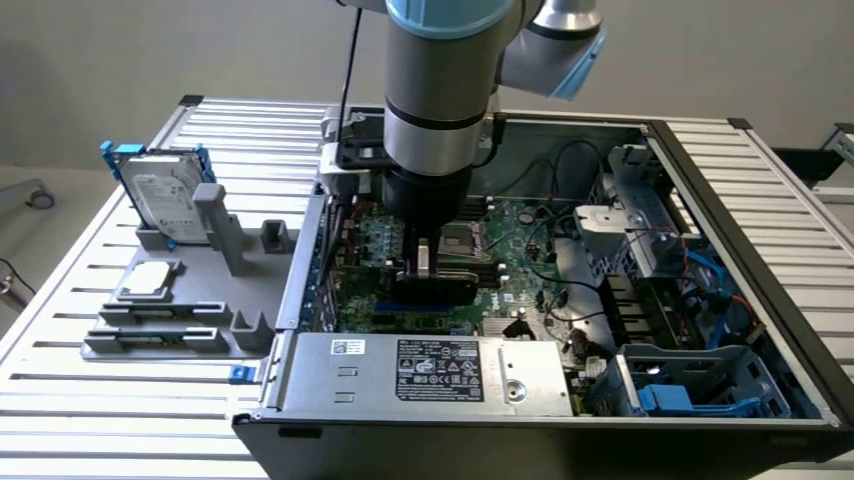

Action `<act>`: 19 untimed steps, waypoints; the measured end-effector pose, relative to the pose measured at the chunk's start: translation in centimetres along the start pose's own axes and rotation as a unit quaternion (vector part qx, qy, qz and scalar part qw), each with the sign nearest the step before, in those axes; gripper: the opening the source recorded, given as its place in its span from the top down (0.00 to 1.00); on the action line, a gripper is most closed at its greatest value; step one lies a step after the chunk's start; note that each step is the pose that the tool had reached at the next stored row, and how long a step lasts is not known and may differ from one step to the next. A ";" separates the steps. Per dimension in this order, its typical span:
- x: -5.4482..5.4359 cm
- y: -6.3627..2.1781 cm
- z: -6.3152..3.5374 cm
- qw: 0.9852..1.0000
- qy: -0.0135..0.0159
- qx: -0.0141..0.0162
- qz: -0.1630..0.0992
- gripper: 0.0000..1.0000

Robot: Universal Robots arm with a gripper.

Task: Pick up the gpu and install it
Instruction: 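Insert the gpu into the slot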

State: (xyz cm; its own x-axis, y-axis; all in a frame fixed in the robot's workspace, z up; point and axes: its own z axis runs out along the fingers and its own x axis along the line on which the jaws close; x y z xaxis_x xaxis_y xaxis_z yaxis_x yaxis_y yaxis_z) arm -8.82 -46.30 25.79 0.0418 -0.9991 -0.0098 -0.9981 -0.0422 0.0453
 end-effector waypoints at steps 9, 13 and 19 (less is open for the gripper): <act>0.0 0.08 0.15 1.000 0.000 0.000 -0.004 0.73; 0.0 0.07 0.21 1.000 0.000 0.000 -0.008 0.73; 0.0 0.08 0.23 1.000 -0.001 0.000 -0.014 0.73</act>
State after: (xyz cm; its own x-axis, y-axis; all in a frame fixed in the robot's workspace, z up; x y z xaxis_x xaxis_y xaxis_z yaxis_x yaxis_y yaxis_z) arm -8.91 -46.30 25.57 0.0697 -0.9975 -0.0125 -0.9965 -0.0702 0.0451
